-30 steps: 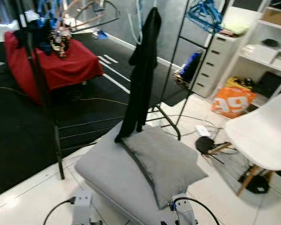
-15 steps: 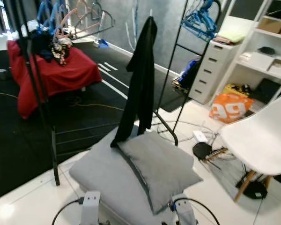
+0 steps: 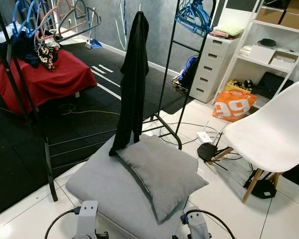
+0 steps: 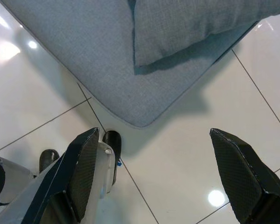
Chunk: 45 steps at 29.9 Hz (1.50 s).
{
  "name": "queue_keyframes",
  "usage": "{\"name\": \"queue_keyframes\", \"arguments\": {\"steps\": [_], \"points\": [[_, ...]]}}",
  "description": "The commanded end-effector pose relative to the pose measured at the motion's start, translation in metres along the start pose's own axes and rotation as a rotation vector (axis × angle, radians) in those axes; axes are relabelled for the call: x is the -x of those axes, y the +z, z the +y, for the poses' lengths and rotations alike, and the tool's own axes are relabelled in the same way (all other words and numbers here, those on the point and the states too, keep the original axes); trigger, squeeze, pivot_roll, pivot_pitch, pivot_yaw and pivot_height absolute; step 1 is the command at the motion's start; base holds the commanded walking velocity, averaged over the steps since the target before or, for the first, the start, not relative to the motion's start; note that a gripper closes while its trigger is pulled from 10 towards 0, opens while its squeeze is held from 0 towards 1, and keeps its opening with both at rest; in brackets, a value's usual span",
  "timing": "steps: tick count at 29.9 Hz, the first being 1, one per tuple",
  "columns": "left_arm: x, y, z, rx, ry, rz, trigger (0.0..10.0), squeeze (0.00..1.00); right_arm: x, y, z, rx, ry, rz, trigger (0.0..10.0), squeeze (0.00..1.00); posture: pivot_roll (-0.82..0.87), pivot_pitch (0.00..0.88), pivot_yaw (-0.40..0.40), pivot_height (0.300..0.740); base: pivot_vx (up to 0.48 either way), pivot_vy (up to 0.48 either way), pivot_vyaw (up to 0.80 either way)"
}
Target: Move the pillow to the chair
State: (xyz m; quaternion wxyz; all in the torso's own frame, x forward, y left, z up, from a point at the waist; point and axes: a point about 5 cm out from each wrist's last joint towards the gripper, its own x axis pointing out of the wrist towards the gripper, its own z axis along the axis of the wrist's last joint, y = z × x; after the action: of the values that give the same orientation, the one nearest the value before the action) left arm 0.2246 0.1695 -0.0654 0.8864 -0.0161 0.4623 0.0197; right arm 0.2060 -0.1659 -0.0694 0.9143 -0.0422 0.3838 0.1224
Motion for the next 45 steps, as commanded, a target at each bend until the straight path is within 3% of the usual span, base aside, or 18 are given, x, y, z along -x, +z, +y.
{"name": "queue_keyframes", "arguments": {"steps": [1, 5, 10, 15, 25, 36, 44, 45], "points": [[0.000, -0.002, -0.004, -0.021, -0.012, 0.020, 10.0, 0.00, 0.000, 0.001, -0.002, 0.007, -0.004, 0.003, 10.0, 0.00, -0.14, 0.023, -0.092, 0.723, 0.000, -0.480, 0.00], [0.000, -0.005, -0.005, -0.018, -0.014, 0.025, 10.0, 0.00, 0.000, 0.001, -0.002, 0.013, -0.003, 0.004, 10.0, 0.00, -0.14, 0.023, -0.093, 0.723, 0.000, -0.480, 0.00], [0.002, -0.016, 0.013, -0.020, -0.004, 0.038, 10.0, 0.00, 0.000, 0.001, -0.002, 0.017, -0.002, 0.006, 10.0, 0.00, -0.15, 0.023, -0.092, 0.723, 0.000, -0.480, 0.00], [0.003, -0.015, 0.019, -0.021, 0.001, 0.038, 10.0, 0.00, 0.000, 0.001, -0.003, 0.028, 0.000, 0.008, 10.0, 0.00, -0.15, 0.022, -0.093, 0.723, 0.000, -0.480, 0.00], [0.003, -0.016, 0.017, -0.023, -0.001, 0.040, 10.0, 0.00, 0.000, 0.002, 0.000, 0.018, 0.034, -0.002, 10.0, 0.00, -0.15, 0.017, -0.092, 0.723, 0.000, -0.466, 0.00], [0.005, -0.018, 0.034, -0.014, 0.013, 0.037, 10.0, 0.00, 0.000, 0.002, 0.002, 0.031, 0.072, 0.005, 10.0, 0.00, -0.15, 0.007, -0.091, 0.723, 0.000, 0.000, 0.80], [0.003, -0.005, 0.025, -0.009, 0.002, 0.014, 10.0, 0.00, 0.000, 0.002, 0.003, 0.039, 0.083, 0.005, 10.0, 0.00, -0.15, 0.007, -0.091, 0.723, 0.000, 0.000, 0.80], [0.001, 0.000, 0.015, -0.017, -0.016, 0.010, 10.0, 0.00, 0.000, 0.002, 0.002, 0.031, 0.078, 0.007, 10.0, 0.00, -0.15, 0.007, -0.092, 0.723, 0.000, 0.000, 0.80]]}}
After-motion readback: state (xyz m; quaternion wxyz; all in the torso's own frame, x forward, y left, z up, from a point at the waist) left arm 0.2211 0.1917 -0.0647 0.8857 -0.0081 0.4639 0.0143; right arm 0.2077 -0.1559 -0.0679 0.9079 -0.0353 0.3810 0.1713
